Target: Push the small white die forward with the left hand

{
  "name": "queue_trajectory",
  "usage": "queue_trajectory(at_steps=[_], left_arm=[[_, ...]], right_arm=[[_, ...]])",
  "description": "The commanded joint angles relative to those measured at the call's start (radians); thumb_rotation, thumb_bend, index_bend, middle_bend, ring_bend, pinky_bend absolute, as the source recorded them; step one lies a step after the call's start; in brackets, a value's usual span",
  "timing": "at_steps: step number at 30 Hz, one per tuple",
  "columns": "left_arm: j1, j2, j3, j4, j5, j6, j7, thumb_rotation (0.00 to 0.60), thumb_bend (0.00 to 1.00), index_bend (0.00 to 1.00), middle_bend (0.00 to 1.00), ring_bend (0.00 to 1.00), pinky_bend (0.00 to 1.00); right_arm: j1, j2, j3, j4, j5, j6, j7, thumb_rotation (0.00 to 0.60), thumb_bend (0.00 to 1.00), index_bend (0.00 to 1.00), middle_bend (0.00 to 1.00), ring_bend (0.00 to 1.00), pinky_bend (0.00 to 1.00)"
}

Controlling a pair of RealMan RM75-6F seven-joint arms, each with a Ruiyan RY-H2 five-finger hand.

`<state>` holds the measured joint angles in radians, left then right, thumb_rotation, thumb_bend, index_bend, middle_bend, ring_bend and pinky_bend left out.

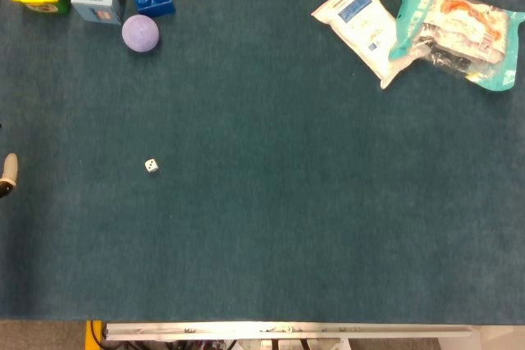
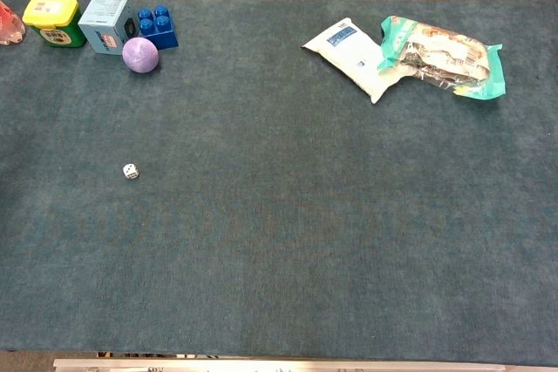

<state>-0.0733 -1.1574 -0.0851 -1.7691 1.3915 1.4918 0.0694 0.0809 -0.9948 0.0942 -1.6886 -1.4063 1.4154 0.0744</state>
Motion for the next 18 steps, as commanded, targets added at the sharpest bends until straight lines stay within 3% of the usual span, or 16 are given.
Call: queue_trajectory(at_steps=[1, 9, 12, 18], left_arm=[[0.001, 0.000, 0.001, 0.001, 0.002, 0.001, -0.002, 0.600, 0.38, 0.05, 0.36, 0.34, 0.40], [0.000, 0.006, 0.004, 0.007, 0.021, 0.003, -0.025, 0.600, 0.38, 0.05, 0.36, 0.34, 0.40], [-0.011, 0.027, 0.019, 0.015, 0.045, -0.026, -0.044, 0.600, 0.38, 0.05, 0.44, 0.39, 0.42], [-0.055, 0.083, 0.074, 0.024, 0.104, -0.141, -0.078, 0.600, 0.38, 0.05, 0.62, 0.59, 0.66]], right_arm=[[0.000, 0.000, 0.000, 0.000, 0.000, 0.001, -0.001, 0.600, 0.41, 0.15, 0.34, 0.27, 0.33], [0.000, 0.011, 0.011, -0.010, -0.006, 0.019, -0.004, 0.600, 0.41, 0.15, 0.34, 0.27, 0.33], [0.000, 0.016, 0.017, -0.016, -0.010, 0.031, -0.007, 0.600, 0.41, 0.15, 0.34, 0.27, 0.33], [0.000, 0.018, 0.021, -0.022, -0.011, 0.039, -0.012, 0.600, 0.41, 0.15, 0.34, 0.27, 0.33]])
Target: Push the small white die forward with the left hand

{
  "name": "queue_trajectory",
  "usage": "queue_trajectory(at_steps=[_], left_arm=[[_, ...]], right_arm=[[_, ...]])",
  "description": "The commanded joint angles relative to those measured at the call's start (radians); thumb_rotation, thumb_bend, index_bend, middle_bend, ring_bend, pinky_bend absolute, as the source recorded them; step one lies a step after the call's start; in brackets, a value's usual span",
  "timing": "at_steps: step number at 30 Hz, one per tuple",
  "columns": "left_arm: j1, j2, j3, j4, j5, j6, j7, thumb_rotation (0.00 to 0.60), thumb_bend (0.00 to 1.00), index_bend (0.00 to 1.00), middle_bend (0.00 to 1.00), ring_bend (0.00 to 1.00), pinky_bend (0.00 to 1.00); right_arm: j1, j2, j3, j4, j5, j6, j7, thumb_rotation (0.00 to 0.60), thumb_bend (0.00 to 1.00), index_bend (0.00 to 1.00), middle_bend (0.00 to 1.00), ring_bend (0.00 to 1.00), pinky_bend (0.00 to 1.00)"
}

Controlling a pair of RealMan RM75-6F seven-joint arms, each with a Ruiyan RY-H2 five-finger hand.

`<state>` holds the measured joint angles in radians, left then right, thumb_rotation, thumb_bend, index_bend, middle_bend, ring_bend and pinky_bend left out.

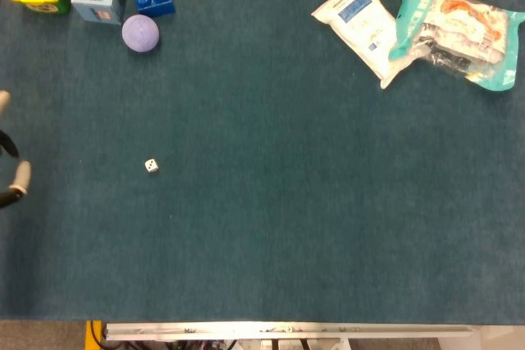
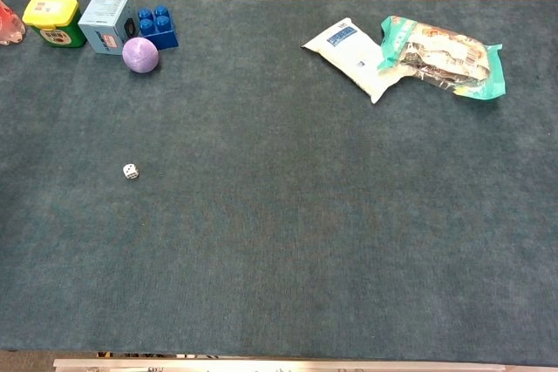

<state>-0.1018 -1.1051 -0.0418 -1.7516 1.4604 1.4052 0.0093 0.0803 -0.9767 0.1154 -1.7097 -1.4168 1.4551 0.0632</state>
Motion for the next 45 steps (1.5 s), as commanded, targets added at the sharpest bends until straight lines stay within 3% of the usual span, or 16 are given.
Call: queue_trajectory(at_steps=[1, 8, 14, 19, 28, 45], left_arm=[[-0.038, 0.037, 0.039, 0.011, 0.048, -0.075, -0.020, 0.600, 0.38, 0.05, 0.65, 0.63, 0.71], [-0.126, 0.072, 0.070, 0.016, 0.105, -0.220, -0.063, 0.600, 0.38, 0.10, 0.87, 0.86, 0.90], [-0.221, 0.077, 0.095, 0.036, 0.135, -0.376, -0.083, 0.600, 0.51, 0.19, 0.99, 0.98, 1.00], [-0.270, 0.061, 0.103, 0.042, 0.124, -0.455, -0.070, 0.600, 0.58, 0.25, 1.00, 1.00, 1.00], [-0.340, 0.014, 0.113, 0.050, 0.058, -0.587, -0.013, 0.600, 0.59, 0.26, 1.00, 1.00, 1.00], [-0.405, -0.060, 0.099, 0.098, -0.055, -0.662, 0.024, 0.600, 0.59, 0.26, 1.00, 1.00, 1.00]], right_arm=[[0.000, 0.000, -0.002, -0.002, -0.002, -0.002, -0.002, 0.600, 0.41, 0.15, 0.34, 0.27, 0.33], [0.000, 0.000, -0.003, -0.006, -0.001, -0.002, -0.007, 0.600, 0.41, 0.15, 0.34, 0.27, 0.33], [-0.003, -0.003, -0.008, -0.006, 0.001, -0.005, -0.007, 0.600, 0.41, 0.15, 0.34, 0.27, 0.33], [-0.008, -0.003, -0.009, -0.005, 0.009, -0.002, -0.009, 0.600, 0.41, 0.15, 0.34, 0.27, 0.33], [-0.008, -0.005, -0.011, -0.001, 0.010, -0.008, -0.008, 0.600, 0.41, 0.15, 0.34, 0.27, 0.33], [-0.020, 0.000, -0.013, 0.004, 0.015, 0.003, 0.003, 0.600, 0.41, 0.15, 0.34, 0.27, 0.33]])
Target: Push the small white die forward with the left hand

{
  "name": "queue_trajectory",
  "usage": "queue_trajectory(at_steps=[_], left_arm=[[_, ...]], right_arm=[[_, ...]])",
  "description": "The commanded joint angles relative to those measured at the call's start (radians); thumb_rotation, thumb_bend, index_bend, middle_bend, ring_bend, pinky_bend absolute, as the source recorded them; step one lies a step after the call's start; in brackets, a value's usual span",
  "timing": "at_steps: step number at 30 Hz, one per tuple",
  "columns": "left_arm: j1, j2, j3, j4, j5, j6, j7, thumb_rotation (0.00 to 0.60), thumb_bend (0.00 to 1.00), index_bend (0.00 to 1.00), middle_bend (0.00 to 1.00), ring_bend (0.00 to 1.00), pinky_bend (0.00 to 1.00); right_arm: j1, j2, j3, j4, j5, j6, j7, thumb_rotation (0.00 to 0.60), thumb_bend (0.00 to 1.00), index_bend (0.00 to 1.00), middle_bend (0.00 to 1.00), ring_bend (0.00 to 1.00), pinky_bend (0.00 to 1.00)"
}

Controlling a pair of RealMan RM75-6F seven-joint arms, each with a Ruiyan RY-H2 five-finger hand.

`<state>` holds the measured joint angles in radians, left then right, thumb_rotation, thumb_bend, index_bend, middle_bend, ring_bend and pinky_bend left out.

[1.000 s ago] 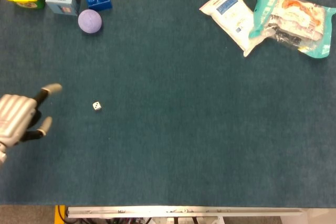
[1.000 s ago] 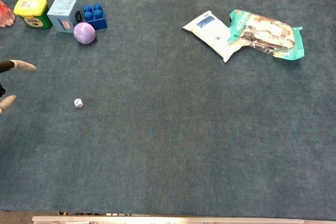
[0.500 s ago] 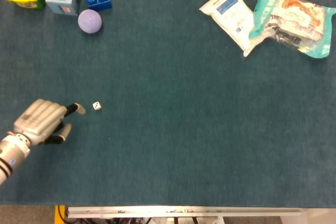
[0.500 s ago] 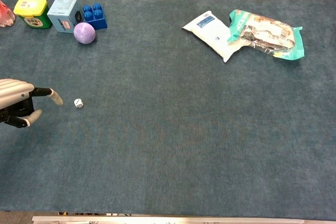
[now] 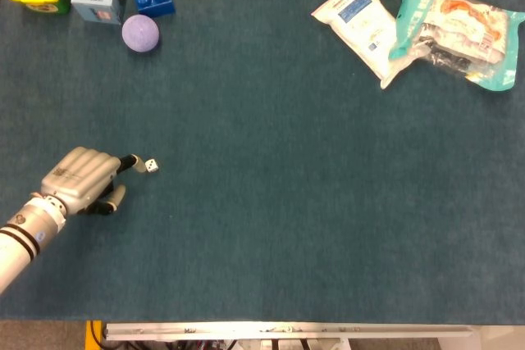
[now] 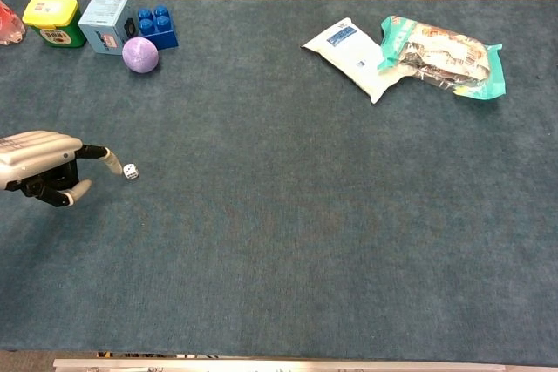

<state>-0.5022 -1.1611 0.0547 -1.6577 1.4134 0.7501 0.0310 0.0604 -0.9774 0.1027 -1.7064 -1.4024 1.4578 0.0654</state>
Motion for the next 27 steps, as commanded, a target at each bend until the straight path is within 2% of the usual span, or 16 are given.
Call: queue_trajectory(at_steps=[1, 12, 27], left_arm=[[-0.007, -0.006, 0.003, 0.006, -0.011, -0.008, 0.004, 0.600, 0.59, 0.26, 1.00, 1.00, 1.00], [-0.023, -0.008, 0.013, 0.002, -0.049, -0.021, 0.017, 0.600, 0.60, 0.26, 1.00, 1.00, 1.00], [-0.050, -0.036, -0.007, 0.009, -0.061, -0.009, -0.004, 0.600, 0.59, 0.24, 1.00, 1.00, 1.00]], right_arm=[[-0.001, 0.000, 0.000, 0.001, 0.001, 0.000, 0.001, 0.600, 0.41, 0.15, 0.34, 0.28, 0.33], [0.002, -0.005, 0.002, 0.008, 0.001, -0.005, 0.006, 0.600, 0.41, 0.15, 0.34, 0.28, 0.33], [-0.012, -0.004, 0.001, 0.019, 0.003, 0.008, 0.021, 0.600, 0.41, 0.15, 0.34, 0.28, 0.33]])
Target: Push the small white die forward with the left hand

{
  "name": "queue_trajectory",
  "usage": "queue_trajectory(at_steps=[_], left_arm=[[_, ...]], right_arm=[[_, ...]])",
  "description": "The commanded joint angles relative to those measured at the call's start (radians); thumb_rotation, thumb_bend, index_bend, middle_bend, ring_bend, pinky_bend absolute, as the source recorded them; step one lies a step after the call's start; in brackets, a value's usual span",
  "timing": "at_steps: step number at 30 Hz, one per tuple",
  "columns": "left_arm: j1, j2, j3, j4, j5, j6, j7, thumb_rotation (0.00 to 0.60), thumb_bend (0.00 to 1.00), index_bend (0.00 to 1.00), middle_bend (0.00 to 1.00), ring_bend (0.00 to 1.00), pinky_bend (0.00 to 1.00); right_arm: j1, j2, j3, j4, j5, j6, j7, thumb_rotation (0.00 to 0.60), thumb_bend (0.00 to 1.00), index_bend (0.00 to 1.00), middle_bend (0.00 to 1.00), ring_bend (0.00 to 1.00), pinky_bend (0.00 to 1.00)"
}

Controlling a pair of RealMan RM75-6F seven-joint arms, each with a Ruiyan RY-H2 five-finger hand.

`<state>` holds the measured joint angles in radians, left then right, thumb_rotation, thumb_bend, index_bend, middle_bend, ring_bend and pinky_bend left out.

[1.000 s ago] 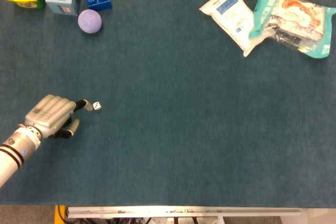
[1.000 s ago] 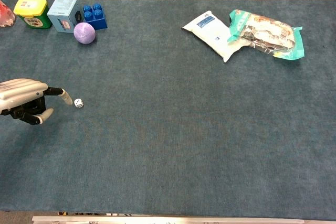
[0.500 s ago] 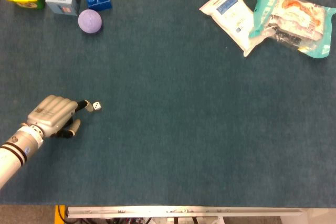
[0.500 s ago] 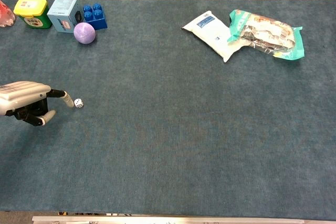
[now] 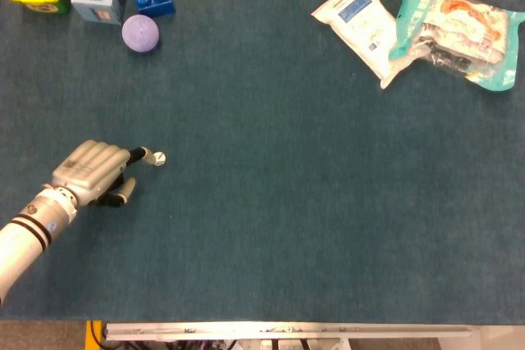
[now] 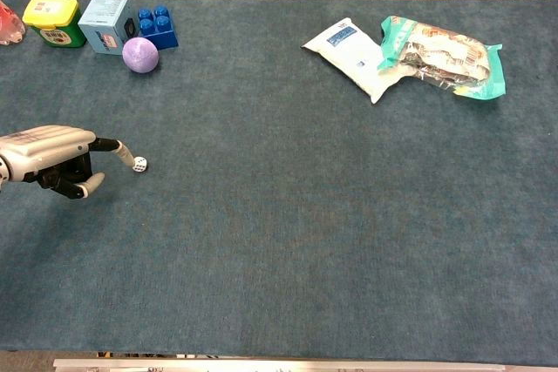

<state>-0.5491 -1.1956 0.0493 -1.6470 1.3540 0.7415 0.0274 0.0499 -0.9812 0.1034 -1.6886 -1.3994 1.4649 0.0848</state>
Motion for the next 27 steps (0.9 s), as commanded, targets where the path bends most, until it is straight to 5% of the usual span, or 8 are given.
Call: queue_trajectory(at_steps=[1, 27], left_arm=[[-0.006, -0.002, -0.003, -0.002, -0.003, -0.001, 0.000, 0.600, 0.59, 0.23, 1.00, 1.00, 1.00], [-0.015, -0.022, 0.017, -0.009, -0.066, -0.001, 0.058, 0.600, 0.59, 0.21, 1.00, 1.00, 1.00]], right_arm=[[-0.002, 0.000, 0.000, 0.001, 0.001, 0.002, 0.002, 0.600, 0.41, 0.15, 0.34, 0.28, 0.33], [-0.009, -0.004, 0.001, 0.025, 0.005, -0.002, 0.025, 0.600, 0.41, 0.15, 0.34, 0.28, 0.33]])
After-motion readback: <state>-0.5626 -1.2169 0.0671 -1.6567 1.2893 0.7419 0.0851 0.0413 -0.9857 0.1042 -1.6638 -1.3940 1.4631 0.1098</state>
